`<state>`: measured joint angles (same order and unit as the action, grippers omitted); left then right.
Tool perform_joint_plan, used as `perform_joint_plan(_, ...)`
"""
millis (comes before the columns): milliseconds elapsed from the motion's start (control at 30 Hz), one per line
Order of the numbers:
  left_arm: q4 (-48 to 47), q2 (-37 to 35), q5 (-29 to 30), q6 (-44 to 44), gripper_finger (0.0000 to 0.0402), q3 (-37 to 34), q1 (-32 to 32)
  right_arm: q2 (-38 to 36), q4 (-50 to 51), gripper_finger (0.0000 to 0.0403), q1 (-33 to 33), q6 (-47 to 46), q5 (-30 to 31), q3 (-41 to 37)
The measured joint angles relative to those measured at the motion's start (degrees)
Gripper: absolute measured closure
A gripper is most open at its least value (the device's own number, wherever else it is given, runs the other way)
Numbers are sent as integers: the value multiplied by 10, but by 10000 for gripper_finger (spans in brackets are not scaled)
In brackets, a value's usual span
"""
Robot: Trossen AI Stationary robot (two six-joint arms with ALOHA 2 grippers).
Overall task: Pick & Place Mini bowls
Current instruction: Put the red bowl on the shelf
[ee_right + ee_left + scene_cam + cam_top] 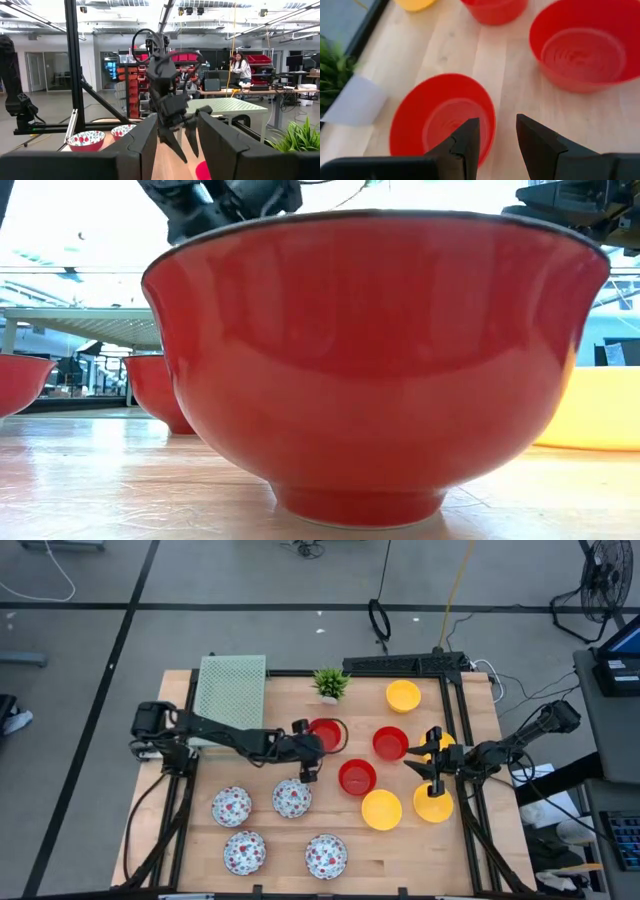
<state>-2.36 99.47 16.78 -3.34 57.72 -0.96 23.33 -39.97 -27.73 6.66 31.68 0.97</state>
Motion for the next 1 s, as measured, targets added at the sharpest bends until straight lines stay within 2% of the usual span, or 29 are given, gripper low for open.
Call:
perform_joint_plan(300, -11, 54, -3, -25, 270, 23, 32, 0, 18, 271, 0, 0, 0, 0)
perform_joint_plan(567, -41, 56, -4, -12, 270, 22, 44, 0, 34, 271, 0, 1, 0, 0)
perform_joint_plan(800, -42, 56, -81, -22, 270, 20, 44, 0, 36, 271, 0, 2, 0, 0)
perform_joint_plan(1000, -42, 56, -84, -41, 270, 20, 44, 0, 35, 271, 0, 3, 0, 0)
